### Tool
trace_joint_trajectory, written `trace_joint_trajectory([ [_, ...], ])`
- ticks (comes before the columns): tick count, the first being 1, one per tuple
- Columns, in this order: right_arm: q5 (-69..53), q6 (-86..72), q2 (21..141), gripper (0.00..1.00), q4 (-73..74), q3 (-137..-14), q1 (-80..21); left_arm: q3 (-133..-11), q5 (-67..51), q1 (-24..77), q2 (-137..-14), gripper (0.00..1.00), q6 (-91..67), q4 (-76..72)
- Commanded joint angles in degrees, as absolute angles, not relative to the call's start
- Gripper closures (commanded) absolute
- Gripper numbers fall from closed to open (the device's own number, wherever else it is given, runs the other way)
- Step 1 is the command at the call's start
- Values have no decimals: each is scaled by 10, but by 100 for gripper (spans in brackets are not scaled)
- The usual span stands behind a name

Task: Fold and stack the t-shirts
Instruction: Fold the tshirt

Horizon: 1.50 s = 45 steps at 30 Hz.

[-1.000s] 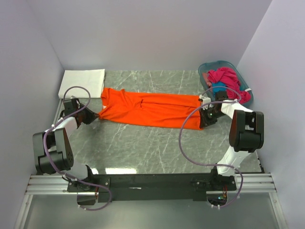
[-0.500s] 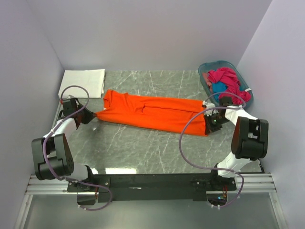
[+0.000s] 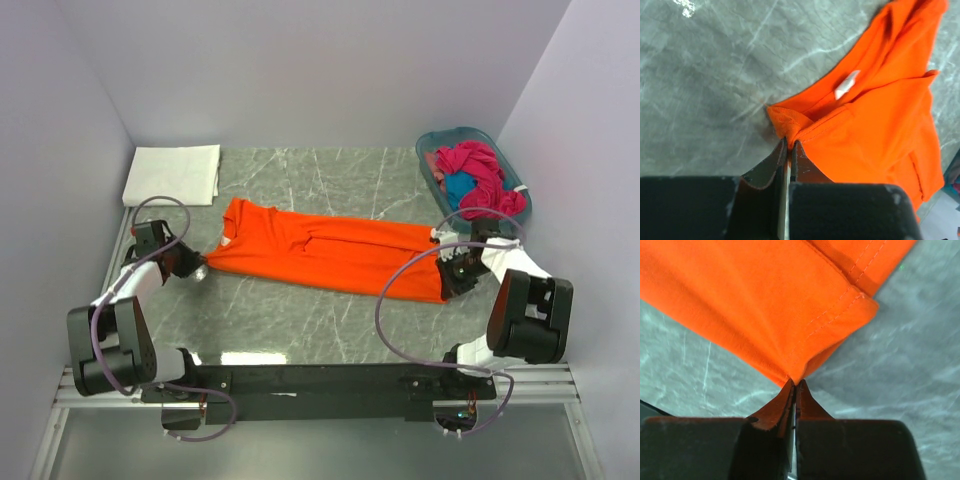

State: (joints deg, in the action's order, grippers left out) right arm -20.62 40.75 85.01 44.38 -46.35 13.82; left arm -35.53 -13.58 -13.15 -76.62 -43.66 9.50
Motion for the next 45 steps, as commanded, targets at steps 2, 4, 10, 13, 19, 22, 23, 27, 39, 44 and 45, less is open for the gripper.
trace_joint_trajectory([
  [2,-154,456,806,100,475,-446,159,-337,-124,-135,-714,99,-443,99],
  [4,-151,469,795,100,487,-446,169,-321,-127,-135,-709,99,-449,100],
  [10,-161,518,774,77,542,-455,190,-299,-150,-134,-720,87,-444,111],
  [13,-165,532,750,49,569,-479,210,-316,-120,-135,-669,64,-439,148],
  [19,-222,526,728,36,608,-566,234,-363,-82,-135,-533,23,-412,143],
  [22,-333,534,751,36,638,-600,232,-387,-121,-135,-558,15,-392,86],
  [23,-370,547,760,36,652,-609,232,-399,-162,-135,-582,17,-389,74],
  [27,-519,614,822,36,717,-636,210,-483,-264,-124,-746,27,-379,47],
  [39,-555,503,852,36,613,-642,121,-856,-164,-6,-1136,41,-236,250],
  [44,-549,504,860,36,605,-634,121,-912,-102,22,-1191,43,-207,316],
  [45,-549,504,864,36,603,-632,120,-919,-94,25,-1194,44,-203,322],
])
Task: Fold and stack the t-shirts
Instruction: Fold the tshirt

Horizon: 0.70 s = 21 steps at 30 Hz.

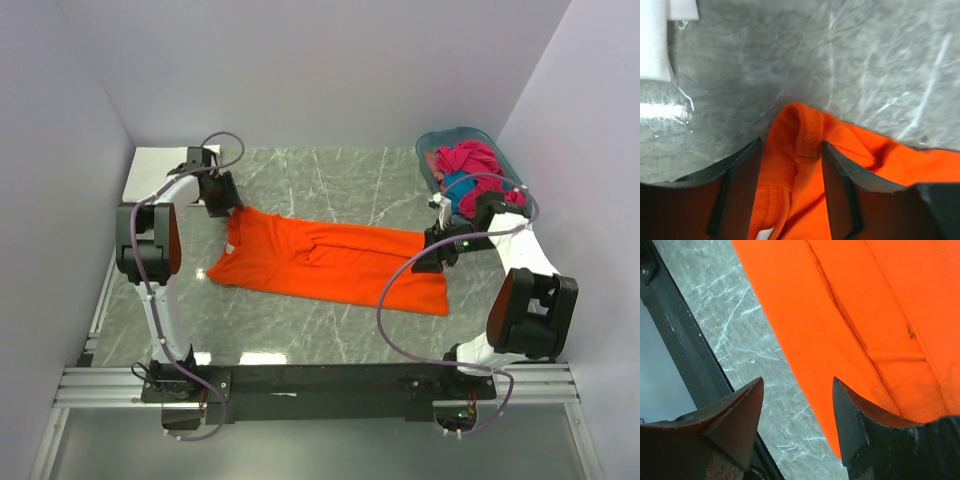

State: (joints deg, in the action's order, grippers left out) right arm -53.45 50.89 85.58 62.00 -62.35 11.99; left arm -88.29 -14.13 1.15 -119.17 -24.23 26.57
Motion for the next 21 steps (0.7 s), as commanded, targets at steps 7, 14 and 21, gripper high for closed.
trace_joint_trajectory([
  [7,-561,513,880,36,612,-637,122,-948,-95,35,-1230,59,-184,363],
  [14,-562,518,866,36,614,-633,123,-996,-57,40,-1268,88,-175,400],
  [21,-560,512,867,36,609,-634,124,-1106,-19,40,-1316,100,-174,396],
])
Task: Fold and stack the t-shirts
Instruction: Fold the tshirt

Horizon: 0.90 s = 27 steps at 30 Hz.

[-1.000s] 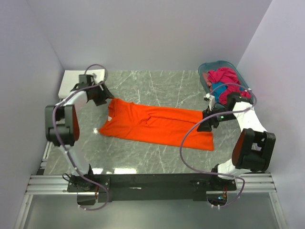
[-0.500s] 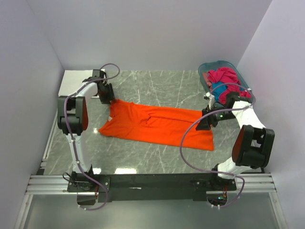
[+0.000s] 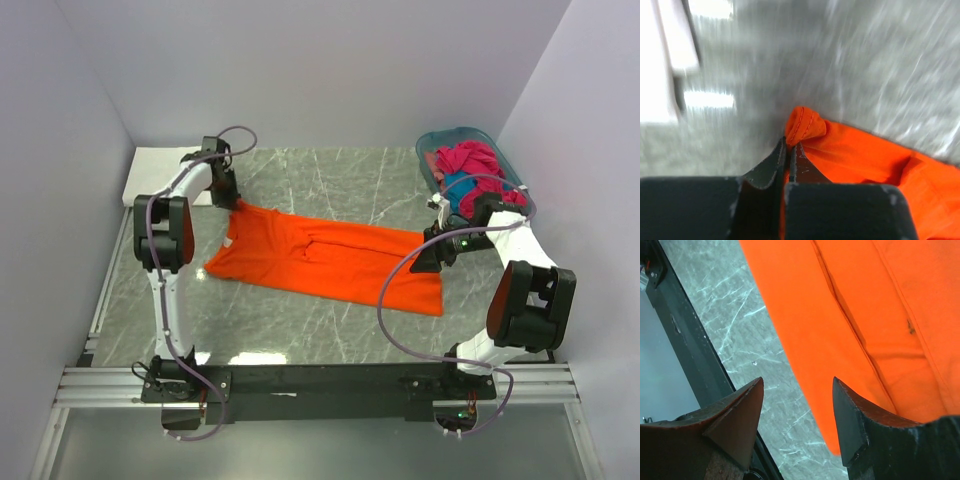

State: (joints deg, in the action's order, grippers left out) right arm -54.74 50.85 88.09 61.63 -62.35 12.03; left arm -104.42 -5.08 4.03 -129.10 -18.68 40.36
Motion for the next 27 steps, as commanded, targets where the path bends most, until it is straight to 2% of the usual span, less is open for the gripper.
trace_joint_trajectory([
  [1,-558,510,866,36,607,-634,124,-1129,-24,40,-1330,100,-175,402],
  [7,-536,497,865,36,585,-639,120,-1334,-53,47,-1447,95,-199,403],
  [9,-515,497,862,36,570,-642,114,-1399,-76,48,-1480,83,-226,375],
  [10,-507,503,860,35,567,-644,101,-1406,-84,49,-1484,69,-237,357],
  [12,-476,502,851,35,546,-639,72,-1390,-112,49,-1476,62,-277,281],
  [16,-366,461,804,35,443,-581,-58,-1399,-119,50,-1444,45,-298,227],
  [17,-338,448,786,35,395,-557,-112,-1392,-119,50,-1429,38,-287,222],
  [20,-238,400,775,35,312,-531,-194,-1320,-92,50,-1331,32,-247,195],
  [22,-159,370,780,35,280,-522,-279,-1264,-41,47,-1225,30,-225,173],
  [24,-102,358,793,35,228,-510,-357,-1151,-4,42,-1097,23,-202,150],
  [25,-51,337,799,35,208,-506,-380,-1109,30,33,-1052,13,-199,128],
  [27,-17,306,835,35,186,-526,-417,-987,39,4,-922,3,-208,115],
])
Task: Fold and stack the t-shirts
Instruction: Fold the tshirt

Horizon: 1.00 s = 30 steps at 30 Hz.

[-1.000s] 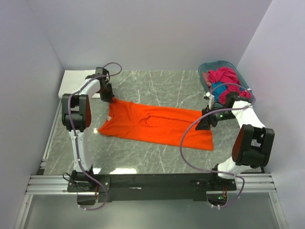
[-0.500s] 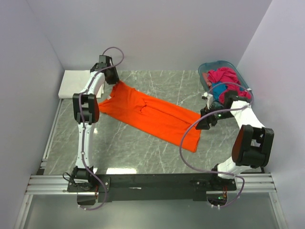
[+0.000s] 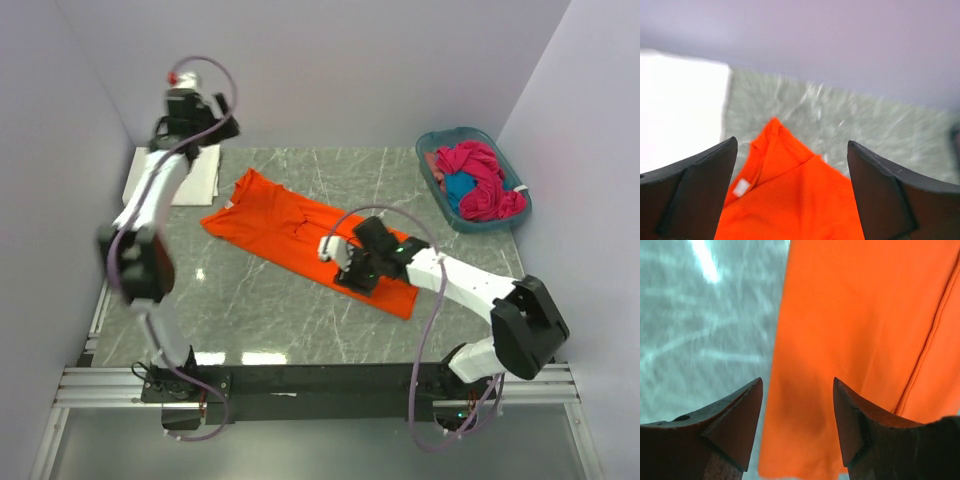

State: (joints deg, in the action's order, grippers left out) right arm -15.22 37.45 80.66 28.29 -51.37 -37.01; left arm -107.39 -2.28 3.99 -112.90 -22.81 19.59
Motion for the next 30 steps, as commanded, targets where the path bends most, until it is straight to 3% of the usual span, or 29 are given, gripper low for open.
trace_joint_trajectory([
  [1,-1,297,867,37,185,-539,-425,-949,26,-15,-879,2,-223,109],
  [3,18,289,895,37,193,-569,-441,-839,-30,-46,-766,2,-231,113],
  [8,45,265,915,38,192,-558,-494,-609,-5,-62,-518,0,-223,119],
  [15,87,247,946,39,193,-545,-523,-480,-2,-62,-398,1,-214,184],
  [21,99,243,976,46,192,-546,-525,-428,19,-62,-347,1,-213,188],
  [27,102,240,993,65,199,-538,-525,-403,11,-62,-321,1,-209,186],
  [29,98,240,996,74,206,-536,-526,-402,13,-62,-318,1,-208,183],
  [30,93,243,992,85,210,-537,-525,-401,12,-62,-319,1,-208,181],
])
